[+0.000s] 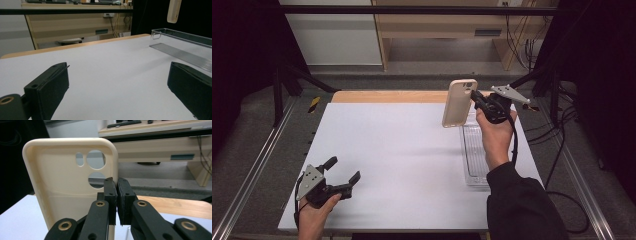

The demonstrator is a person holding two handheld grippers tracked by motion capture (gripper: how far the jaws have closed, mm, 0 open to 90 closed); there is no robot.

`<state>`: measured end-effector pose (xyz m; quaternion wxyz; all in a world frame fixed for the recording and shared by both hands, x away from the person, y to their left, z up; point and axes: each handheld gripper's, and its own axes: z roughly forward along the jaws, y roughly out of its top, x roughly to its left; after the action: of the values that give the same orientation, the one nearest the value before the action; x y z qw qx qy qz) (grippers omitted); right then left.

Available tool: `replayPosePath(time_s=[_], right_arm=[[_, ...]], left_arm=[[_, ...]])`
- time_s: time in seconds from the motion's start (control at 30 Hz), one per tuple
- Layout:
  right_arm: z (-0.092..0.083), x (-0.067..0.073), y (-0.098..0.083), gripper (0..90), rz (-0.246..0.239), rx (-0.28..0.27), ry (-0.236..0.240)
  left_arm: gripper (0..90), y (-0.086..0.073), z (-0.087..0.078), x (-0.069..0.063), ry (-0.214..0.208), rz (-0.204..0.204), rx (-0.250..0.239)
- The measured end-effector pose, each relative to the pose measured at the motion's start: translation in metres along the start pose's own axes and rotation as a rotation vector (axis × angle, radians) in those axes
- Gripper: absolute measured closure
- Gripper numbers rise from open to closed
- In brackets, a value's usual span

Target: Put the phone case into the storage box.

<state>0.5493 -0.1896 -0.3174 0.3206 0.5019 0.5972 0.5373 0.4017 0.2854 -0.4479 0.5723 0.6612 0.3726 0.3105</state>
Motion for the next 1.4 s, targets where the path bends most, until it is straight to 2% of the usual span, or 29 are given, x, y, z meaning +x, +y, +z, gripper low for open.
replayPosePath(time_s=[0.47, 0.73, 0.97, 1.2, 1.4], right_arm=[[0.004, -0.023, 0.009, 86.9, 0.000, -0.024, -0.066], [0.008, -0.033, 0.009, 86.9, -0.003, -0.064, -0.105], [0.015, -0.039, 0.006, 86.9, -0.003, -0.053, -0.126], [0.018, -0.043, 0.002, 86.8, -0.034, -0.046, -0.152], [0.019, -0.049, -0.002, 86.9, -0.036, -0.030, -0.180]], left_arm=[[1.9, 0.000, -0.002, 0.003, -0.009, 0.000, -0.009], [1.9, -0.001, -0.002, 0.003, -0.015, 0.001, -0.009], [1.9, -0.001, -0.001, 0.002, -0.020, 0.001, -0.009], [1.9, -0.002, 0.000, 0.001, -0.025, 0.004, -0.004], [1.9, -0.002, 0.000, 0.001, -0.027, 0.005, -0.003]])
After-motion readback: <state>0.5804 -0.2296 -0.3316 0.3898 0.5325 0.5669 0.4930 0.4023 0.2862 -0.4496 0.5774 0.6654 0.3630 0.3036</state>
